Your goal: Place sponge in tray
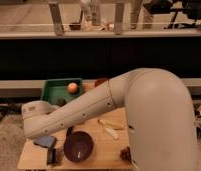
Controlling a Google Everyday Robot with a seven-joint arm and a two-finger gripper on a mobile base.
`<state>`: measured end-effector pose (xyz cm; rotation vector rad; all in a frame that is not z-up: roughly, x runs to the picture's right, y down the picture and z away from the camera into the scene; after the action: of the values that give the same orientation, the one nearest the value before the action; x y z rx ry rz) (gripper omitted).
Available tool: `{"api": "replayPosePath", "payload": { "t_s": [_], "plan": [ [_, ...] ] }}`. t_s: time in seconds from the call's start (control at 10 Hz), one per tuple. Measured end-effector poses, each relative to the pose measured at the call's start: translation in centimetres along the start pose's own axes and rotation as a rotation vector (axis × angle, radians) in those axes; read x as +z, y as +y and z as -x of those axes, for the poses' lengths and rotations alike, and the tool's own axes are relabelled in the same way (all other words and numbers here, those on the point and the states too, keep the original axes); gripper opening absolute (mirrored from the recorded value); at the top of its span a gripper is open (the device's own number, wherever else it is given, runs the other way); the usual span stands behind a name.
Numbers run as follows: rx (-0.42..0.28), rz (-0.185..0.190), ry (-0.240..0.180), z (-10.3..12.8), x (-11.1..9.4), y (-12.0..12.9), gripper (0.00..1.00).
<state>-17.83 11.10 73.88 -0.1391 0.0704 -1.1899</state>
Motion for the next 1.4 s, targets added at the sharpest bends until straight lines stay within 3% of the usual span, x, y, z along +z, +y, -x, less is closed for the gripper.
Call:
{"api": "replayPosePath", "payload": {
  "t_s": [1.4],
  "plan": [
    [-0.045,-0.102,0.027,0.9,4.2,-2.9,0.80]
  ]
}}
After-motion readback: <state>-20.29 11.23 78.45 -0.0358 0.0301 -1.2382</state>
